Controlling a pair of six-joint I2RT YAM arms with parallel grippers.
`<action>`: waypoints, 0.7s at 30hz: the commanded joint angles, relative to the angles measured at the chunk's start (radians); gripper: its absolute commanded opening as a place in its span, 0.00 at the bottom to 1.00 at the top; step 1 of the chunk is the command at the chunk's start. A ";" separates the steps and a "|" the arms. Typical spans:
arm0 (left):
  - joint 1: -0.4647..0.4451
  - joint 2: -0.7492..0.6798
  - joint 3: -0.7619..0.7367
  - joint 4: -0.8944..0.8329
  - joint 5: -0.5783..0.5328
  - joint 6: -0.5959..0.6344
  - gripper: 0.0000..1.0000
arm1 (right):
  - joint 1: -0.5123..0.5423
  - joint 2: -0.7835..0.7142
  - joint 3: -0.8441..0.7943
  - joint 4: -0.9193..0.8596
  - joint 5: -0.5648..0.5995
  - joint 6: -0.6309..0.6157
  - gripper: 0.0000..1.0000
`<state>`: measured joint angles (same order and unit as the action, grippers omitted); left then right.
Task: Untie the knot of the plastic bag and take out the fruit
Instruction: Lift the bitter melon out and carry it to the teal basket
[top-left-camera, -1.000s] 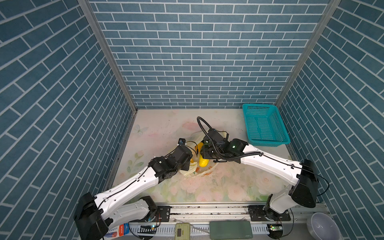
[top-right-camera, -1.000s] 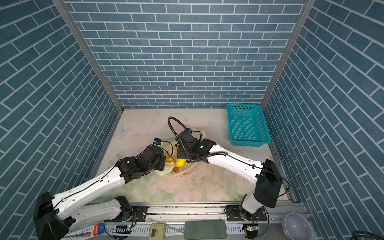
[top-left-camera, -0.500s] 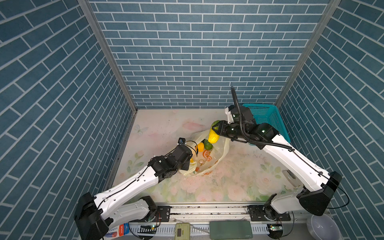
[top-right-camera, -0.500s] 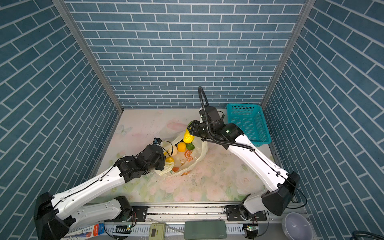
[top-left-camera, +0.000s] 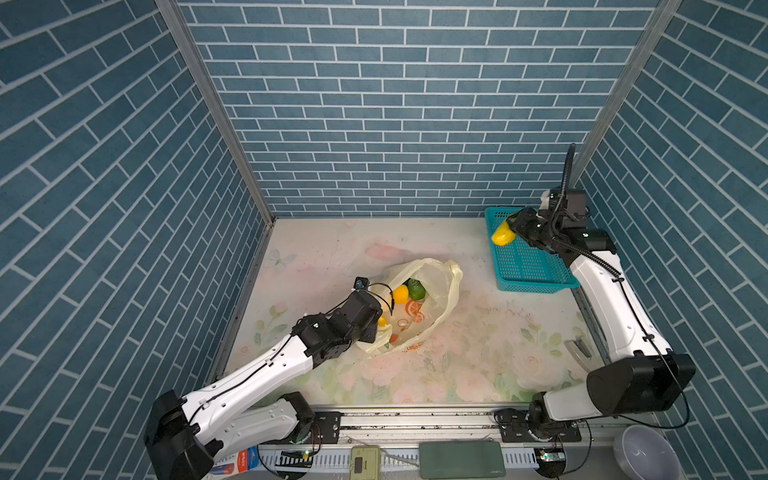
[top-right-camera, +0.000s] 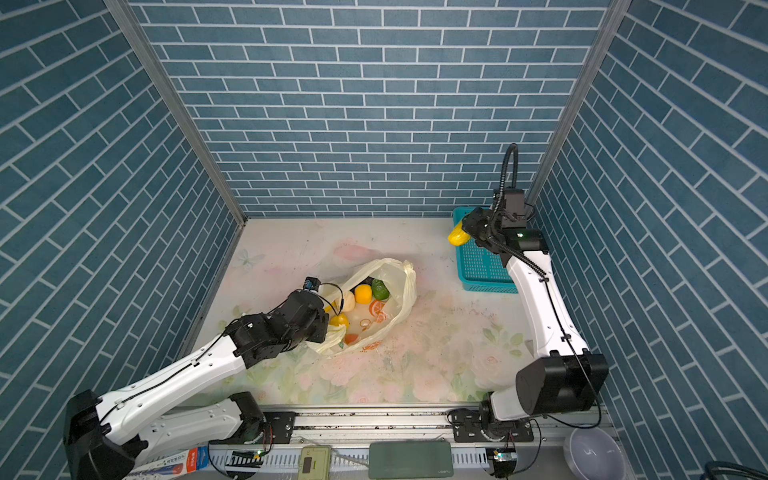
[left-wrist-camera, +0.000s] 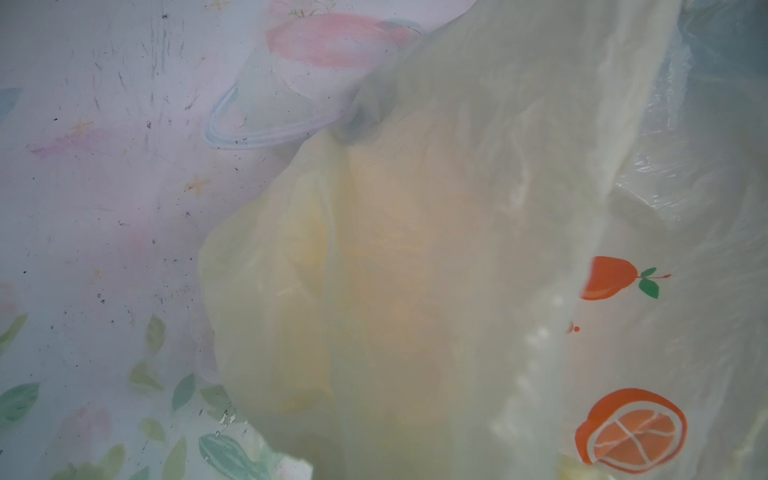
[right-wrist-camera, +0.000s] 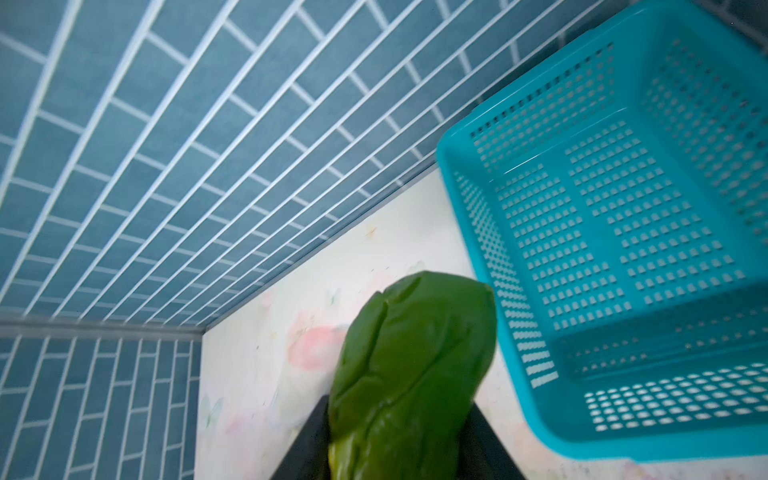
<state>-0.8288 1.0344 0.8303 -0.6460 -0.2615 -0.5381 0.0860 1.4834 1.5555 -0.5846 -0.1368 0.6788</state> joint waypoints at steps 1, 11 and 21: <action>0.005 -0.023 -0.023 -0.033 0.011 -0.002 0.00 | -0.064 0.097 -0.059 0.100 0.003 -0.040 0.21; 0.005 -0.054 -0.042 -0.039 0.009 -0.024 0.00 | -0.127 0.386 -0.035 0.174 0.075 -0.006 0.22; 0.005 -0.068 -0.048 -0.047 -0.005 -0.032 0.00 | -0.126 0.437 -0.043 0.109 0.146 0.002 0.55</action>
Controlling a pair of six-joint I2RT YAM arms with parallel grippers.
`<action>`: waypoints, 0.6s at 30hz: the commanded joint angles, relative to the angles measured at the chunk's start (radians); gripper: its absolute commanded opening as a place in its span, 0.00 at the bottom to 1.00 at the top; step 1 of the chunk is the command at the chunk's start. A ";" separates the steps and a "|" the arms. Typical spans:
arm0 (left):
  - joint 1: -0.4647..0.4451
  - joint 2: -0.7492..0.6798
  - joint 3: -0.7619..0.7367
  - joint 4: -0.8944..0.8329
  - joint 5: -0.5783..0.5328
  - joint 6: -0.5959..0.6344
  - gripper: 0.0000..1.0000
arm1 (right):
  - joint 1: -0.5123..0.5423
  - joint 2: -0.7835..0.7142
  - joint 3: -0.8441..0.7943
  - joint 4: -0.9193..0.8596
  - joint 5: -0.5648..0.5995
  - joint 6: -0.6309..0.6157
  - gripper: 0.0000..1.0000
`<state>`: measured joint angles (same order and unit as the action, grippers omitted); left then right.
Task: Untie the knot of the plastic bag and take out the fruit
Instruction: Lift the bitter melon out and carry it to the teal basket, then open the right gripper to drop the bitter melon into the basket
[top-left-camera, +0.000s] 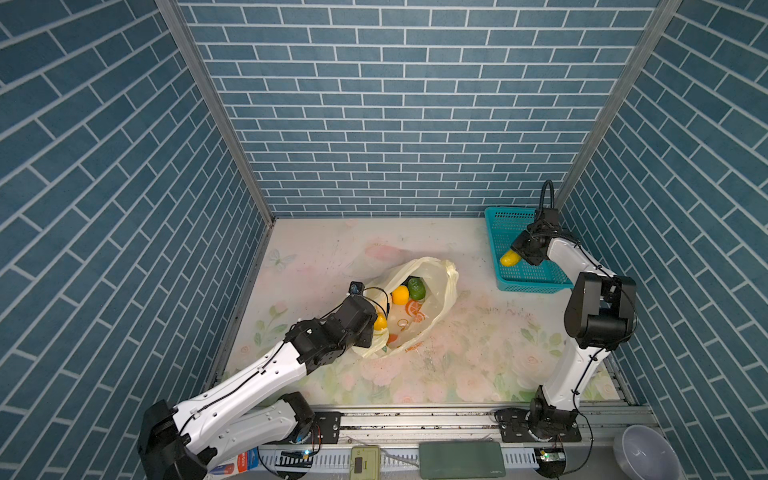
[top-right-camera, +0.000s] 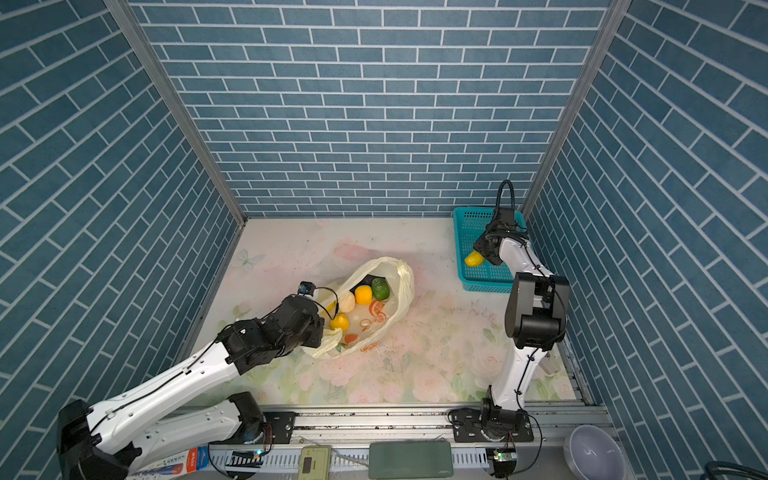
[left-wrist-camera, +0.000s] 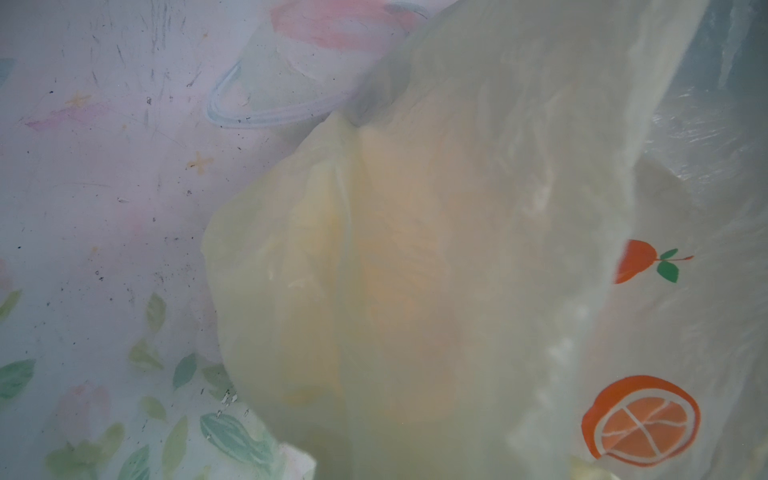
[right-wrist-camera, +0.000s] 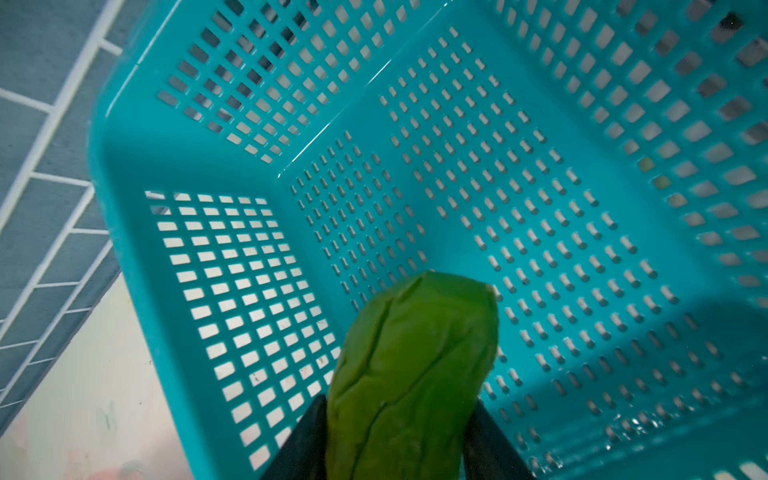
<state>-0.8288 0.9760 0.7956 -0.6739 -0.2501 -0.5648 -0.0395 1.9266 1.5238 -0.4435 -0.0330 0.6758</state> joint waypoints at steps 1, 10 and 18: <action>0.005 -0.010 -0.011 -0.019 -0.019 -0.004 0.00 | 0.002 -0.011 -0.012 -0.042 0.046 0.002 0.58; 0.005 0.000 -0.006 -0.014 -0.015 0.000 0.00 | 0.024 -0.104 -0.046 -0.090 0.048 -0.035 0.68; 0.005 0.013 0.006 -0.003 -0.030 0.010 0.00 | 0.170 -0.320 -0.037 -0.200 0.028 -0.085 0.76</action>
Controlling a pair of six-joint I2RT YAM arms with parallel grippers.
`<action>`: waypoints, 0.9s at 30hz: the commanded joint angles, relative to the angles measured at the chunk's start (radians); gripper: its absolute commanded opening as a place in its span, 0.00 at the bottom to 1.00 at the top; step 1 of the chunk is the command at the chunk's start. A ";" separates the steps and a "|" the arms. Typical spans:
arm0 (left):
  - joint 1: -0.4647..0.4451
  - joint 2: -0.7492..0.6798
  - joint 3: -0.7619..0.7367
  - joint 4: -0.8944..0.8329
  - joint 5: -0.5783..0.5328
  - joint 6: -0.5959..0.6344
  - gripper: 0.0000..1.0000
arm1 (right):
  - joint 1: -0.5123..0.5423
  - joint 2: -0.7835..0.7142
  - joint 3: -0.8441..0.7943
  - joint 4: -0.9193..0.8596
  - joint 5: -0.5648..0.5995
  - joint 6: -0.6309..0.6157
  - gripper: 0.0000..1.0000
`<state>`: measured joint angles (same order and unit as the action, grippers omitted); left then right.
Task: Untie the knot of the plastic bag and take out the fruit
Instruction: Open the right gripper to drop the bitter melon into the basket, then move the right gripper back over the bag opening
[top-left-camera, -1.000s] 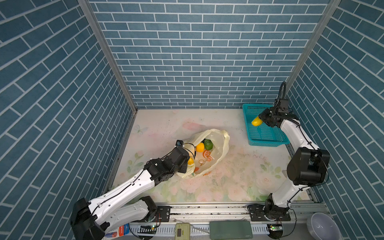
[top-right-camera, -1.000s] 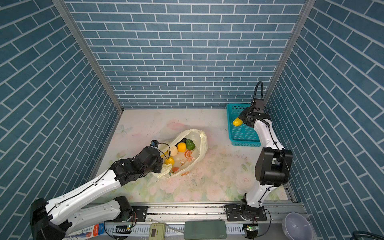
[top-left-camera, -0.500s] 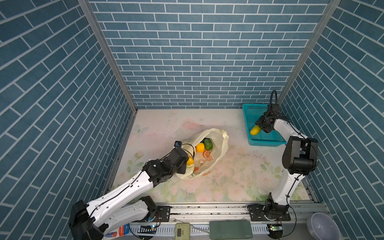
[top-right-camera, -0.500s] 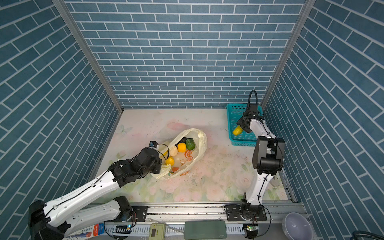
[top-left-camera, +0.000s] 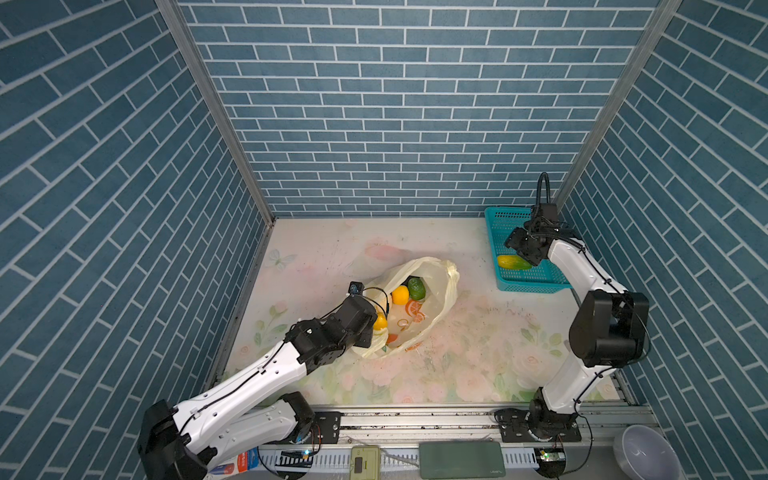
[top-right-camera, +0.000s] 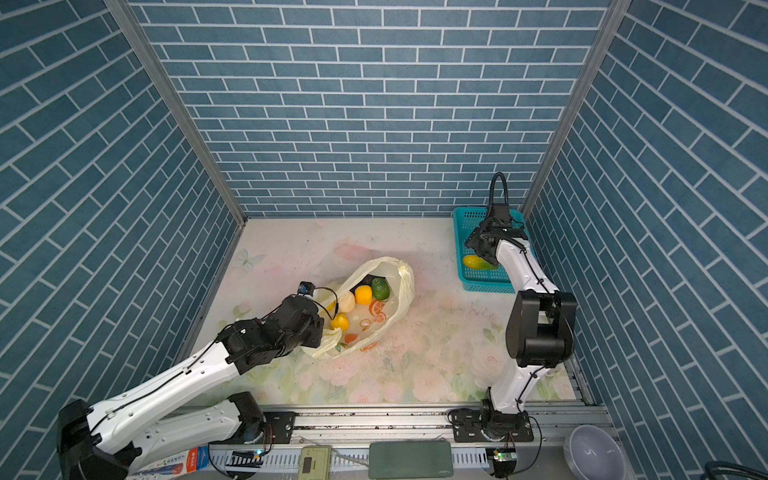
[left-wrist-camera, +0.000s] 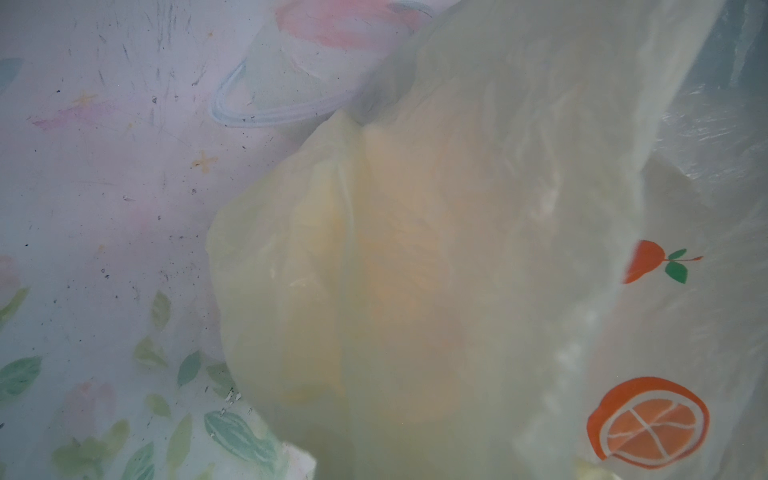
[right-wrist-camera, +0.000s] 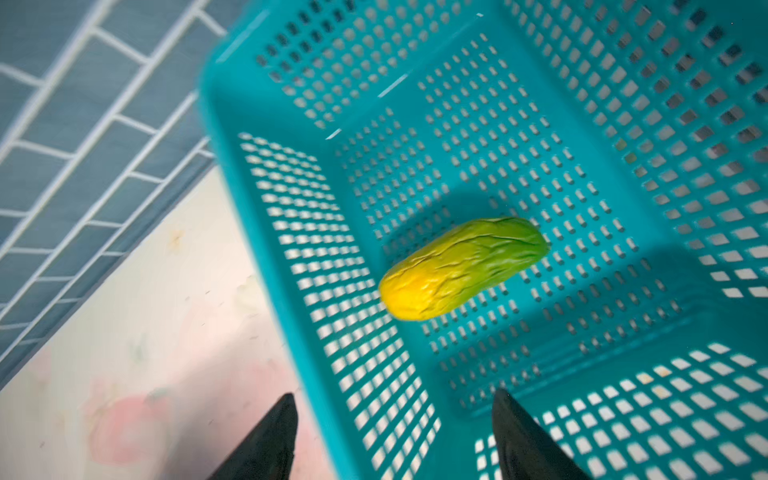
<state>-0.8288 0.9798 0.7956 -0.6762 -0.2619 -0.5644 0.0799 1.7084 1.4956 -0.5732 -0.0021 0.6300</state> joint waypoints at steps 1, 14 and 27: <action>0.005 0.012 0.007 0.002 -0.017 0.012 0.00 | 0.077 -0.130 -0.002 -0.088 -0.007 -0.043 0.77; 0.005 0.028 0.007 0.019 -0.014 0.019 0.00 | 0.551 -0.300 0.117 -0.213 0.077 -0.077 0.83; 0.011 0.014 0.016 0.020 -0.021 0.010 0.00 | 0.860 -0.178 0.190 -0.182 0.056 -0.046 0.82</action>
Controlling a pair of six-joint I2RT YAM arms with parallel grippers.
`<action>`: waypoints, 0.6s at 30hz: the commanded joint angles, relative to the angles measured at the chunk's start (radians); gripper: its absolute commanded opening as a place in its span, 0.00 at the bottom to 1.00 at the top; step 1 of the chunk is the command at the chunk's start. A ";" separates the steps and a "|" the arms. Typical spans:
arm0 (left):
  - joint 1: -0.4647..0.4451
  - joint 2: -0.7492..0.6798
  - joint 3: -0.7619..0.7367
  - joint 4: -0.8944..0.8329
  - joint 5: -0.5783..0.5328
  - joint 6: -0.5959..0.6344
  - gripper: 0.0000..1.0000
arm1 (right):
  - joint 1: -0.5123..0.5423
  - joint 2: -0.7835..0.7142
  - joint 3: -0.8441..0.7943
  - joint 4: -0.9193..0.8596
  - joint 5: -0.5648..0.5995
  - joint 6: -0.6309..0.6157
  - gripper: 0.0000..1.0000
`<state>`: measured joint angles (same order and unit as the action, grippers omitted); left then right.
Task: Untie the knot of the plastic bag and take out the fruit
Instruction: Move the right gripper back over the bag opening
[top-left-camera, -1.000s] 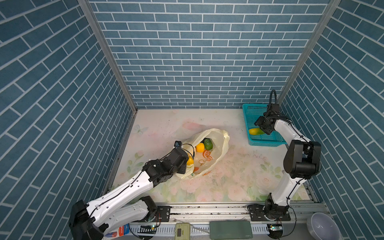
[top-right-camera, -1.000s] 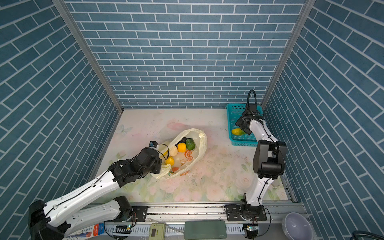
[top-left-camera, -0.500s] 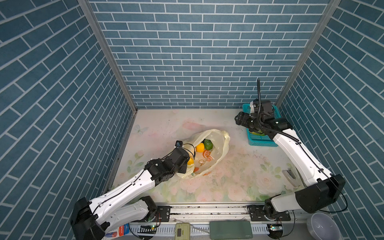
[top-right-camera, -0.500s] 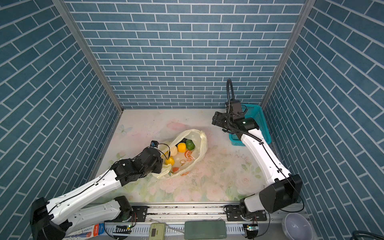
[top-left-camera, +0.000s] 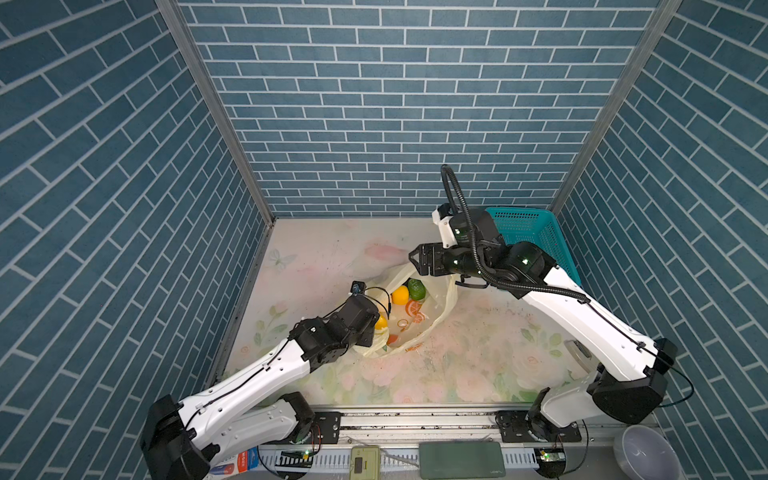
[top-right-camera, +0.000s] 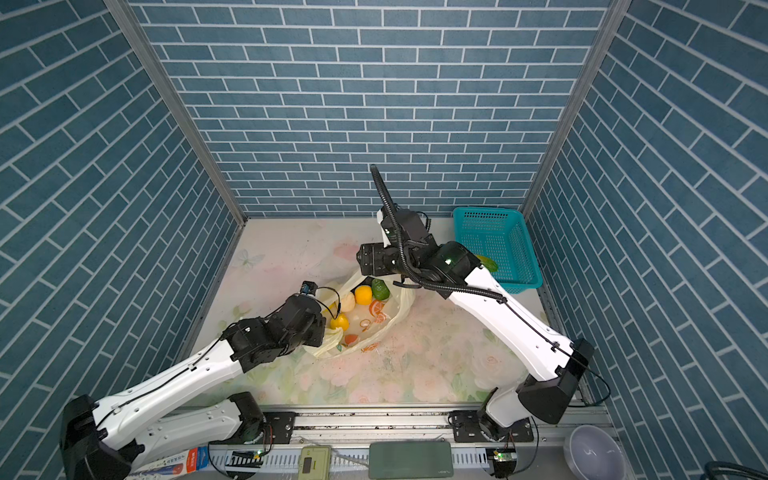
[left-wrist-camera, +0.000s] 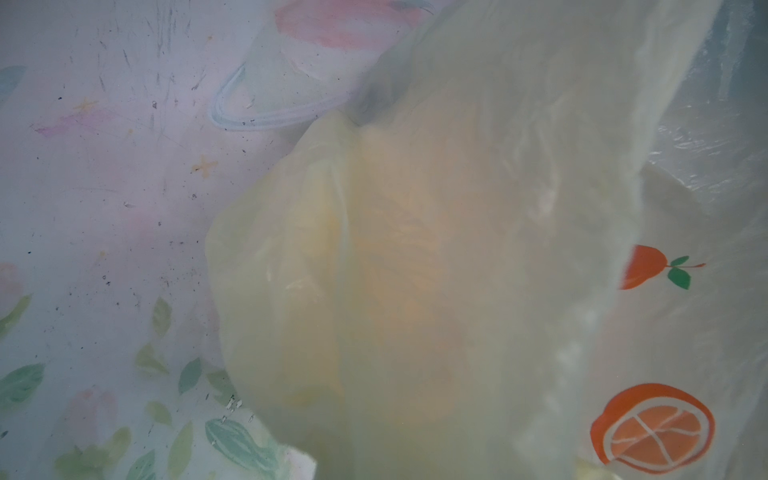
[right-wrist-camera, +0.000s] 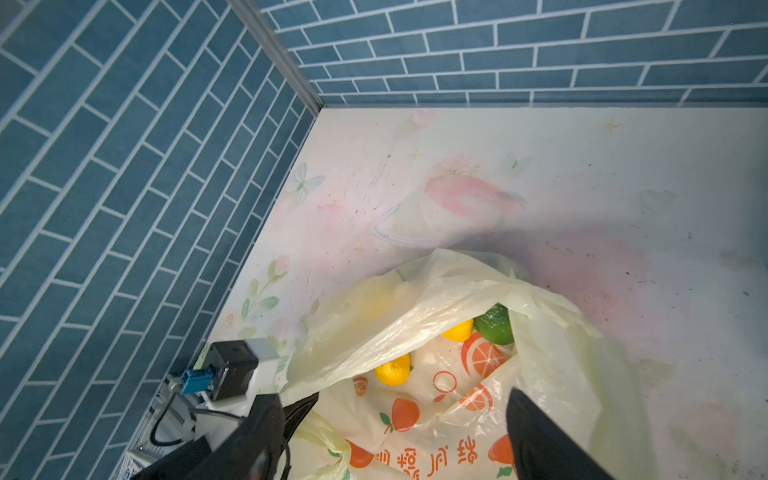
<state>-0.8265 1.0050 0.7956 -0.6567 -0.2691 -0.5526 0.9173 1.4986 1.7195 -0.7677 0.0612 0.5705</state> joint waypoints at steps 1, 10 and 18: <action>0.010 -0.013 0.016 0.000 -0.014 -0.004 0.00 | 0.028 0.031 -0.084 0.048 -0.013 0.023 0.82; 0.023 -0.041 0.005 0.018 0.003 -0.009 0.00 | 0.084 0.093 -0.352 0.268 -0.020 0.015 0.77; 0.027 -0.035 0.014 0.047 0.024 -0.030 0.00 | 0.110 0.123 -0.573 0.495 0.035 0.069 0.74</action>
<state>-0.8074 0.9733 0.7956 -0.6270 -0.2562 -0.5694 1.0218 1.6073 1.2091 -0.4080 0.0605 0.5930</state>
